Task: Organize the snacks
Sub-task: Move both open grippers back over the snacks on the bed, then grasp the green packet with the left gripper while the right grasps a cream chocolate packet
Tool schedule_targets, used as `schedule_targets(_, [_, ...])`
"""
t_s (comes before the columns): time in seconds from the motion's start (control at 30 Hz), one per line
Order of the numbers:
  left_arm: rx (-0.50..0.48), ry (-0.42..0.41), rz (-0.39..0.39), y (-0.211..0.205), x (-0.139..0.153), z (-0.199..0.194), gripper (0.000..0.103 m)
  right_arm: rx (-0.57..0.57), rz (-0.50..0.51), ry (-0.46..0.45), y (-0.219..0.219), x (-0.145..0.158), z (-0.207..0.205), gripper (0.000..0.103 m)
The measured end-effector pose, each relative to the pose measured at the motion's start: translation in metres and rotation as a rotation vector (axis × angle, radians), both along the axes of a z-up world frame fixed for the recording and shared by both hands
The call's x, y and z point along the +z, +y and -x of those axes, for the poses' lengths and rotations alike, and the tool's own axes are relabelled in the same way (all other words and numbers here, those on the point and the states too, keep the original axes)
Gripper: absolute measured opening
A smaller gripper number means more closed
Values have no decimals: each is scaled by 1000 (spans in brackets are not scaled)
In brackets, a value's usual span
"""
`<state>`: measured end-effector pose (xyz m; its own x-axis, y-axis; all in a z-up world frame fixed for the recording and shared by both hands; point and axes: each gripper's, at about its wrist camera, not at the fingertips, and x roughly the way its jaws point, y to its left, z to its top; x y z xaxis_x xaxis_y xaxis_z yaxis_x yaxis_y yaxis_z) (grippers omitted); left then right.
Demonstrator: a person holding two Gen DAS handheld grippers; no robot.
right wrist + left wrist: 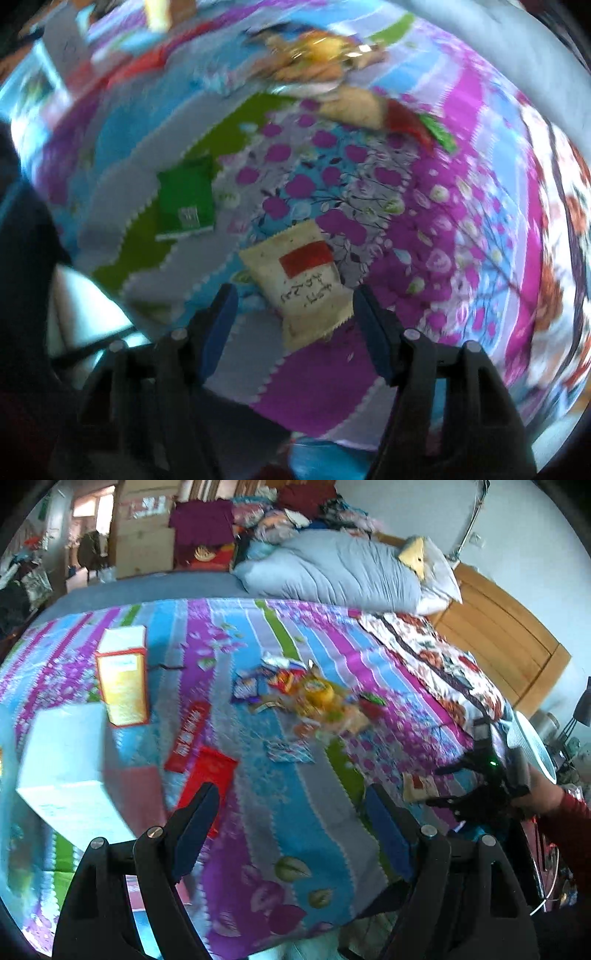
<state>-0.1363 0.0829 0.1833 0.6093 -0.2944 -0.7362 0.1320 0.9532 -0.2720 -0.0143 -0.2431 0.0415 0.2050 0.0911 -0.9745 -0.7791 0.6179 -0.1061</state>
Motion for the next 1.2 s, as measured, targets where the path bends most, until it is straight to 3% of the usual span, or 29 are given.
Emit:
schedule_targets(0.2, [-80,63,-8,-30,-22,-10,82,28,62,29,-4,-27,-5,66])
schedule_targets(0.23, [-101,69,-19,-38,-27,-11,82,8,42,27,-8,-27,-5,63])
schedule_targets(0.3, [-143,71,-31,-50,-36,-13,82,-25,-14,19,-14,-24,-3,47])
schedule_targets(0.4, [-232,67,-52,-76,-57,-17,82,-66,-99,-13,-24,-10,5,41])
schedule_targets(0.63, [-397,66,-30,-143,-107,-32,82,-157,-253,-24,-49,11,14,39])
schedule_targets(0.9, [-456,49,-51,-180,-136,-56,82,-291,-412,4,-76,29,12,40])
schedule_targets(1.1, [-487,79,-105,-191,-160,-62,82,-329,-442,10,-78,22,4,40])
schedule_targets(1.17, [-477,75,-103,-190,-160,-63,76,-339,-451,8,-79,21,3,40])
schedule_targets(1.2, [-467,71,-107,-188,-160,-64,67,-343,-457,7,-79,22,2,40])
